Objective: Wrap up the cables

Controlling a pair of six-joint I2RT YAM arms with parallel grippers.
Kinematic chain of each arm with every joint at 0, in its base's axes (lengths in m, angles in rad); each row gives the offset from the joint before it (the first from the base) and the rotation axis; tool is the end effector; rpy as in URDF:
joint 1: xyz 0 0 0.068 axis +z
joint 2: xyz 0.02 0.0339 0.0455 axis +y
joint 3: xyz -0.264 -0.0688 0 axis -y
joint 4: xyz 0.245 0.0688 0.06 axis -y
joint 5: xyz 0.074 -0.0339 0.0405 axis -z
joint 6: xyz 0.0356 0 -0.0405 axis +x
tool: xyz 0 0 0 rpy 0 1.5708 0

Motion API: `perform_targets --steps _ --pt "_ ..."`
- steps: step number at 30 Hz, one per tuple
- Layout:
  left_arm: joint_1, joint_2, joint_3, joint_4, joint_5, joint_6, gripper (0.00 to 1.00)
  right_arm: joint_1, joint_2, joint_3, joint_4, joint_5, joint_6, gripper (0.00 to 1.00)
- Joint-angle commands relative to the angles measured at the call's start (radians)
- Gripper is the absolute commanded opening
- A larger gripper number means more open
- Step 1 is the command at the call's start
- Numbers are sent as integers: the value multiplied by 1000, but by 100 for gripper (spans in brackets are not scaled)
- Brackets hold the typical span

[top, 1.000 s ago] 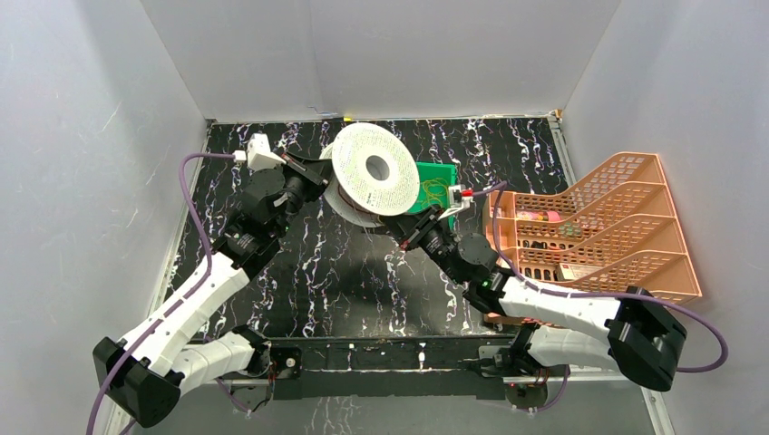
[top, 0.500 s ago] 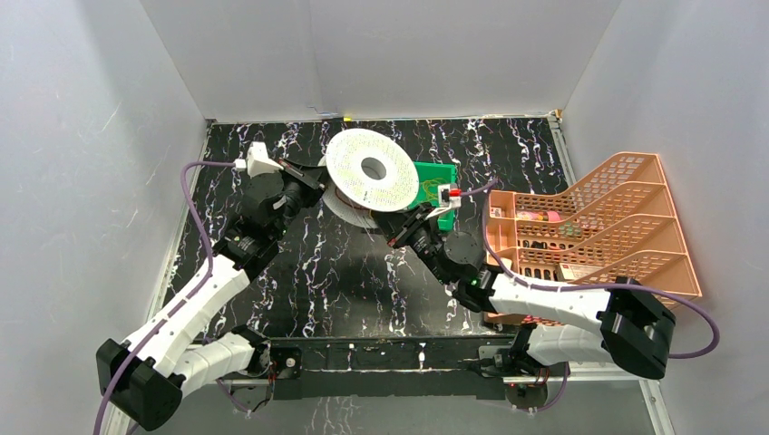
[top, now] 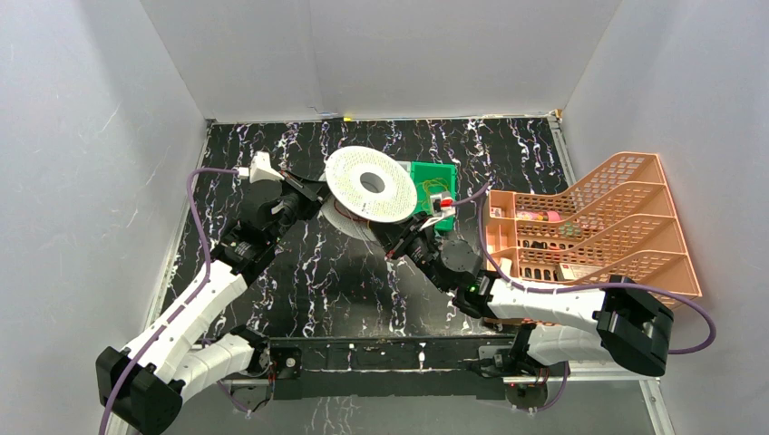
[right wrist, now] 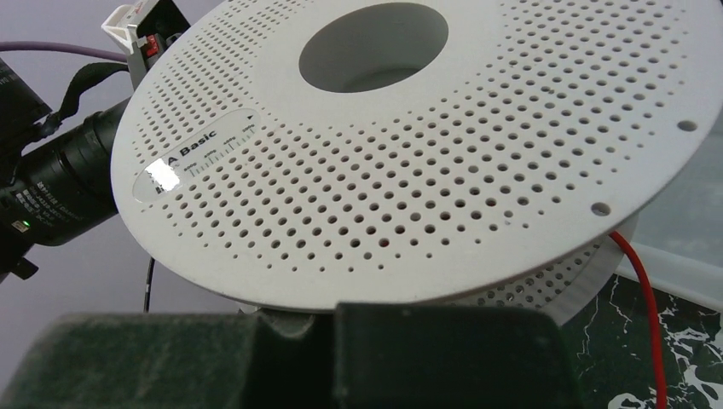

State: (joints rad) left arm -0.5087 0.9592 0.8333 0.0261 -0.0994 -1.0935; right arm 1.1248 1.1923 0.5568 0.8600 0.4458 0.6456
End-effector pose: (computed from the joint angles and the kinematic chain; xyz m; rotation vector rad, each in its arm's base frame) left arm 0.2008 -0.1079 0.3475 -0.5953 1.6971 -1.1053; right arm 0.1254 0.2268 0.2853 0.0550 1.4707 1.1711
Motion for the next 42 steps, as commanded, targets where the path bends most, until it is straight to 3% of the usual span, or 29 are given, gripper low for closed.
perform_targets --steps 1,13,22,35,42 --pt "-52 -25 -20 -38 387 45 0 5 4 12 112 -19 -30 0" --pt "-52 -43 35 -55 324 5 0 5 -37 9 16 -9 -21 1" --pt "-52 -61 -29 78 253 -149 0 6 -112 -85 -42 -7 59 17" --pt "-53 -83 -69 123 164 -192 0 9 -254 -195 -125 52 135 36" --pt "-52 -112 -90 137 107 -203 0 10 -324 -263 -164 88 152 40"
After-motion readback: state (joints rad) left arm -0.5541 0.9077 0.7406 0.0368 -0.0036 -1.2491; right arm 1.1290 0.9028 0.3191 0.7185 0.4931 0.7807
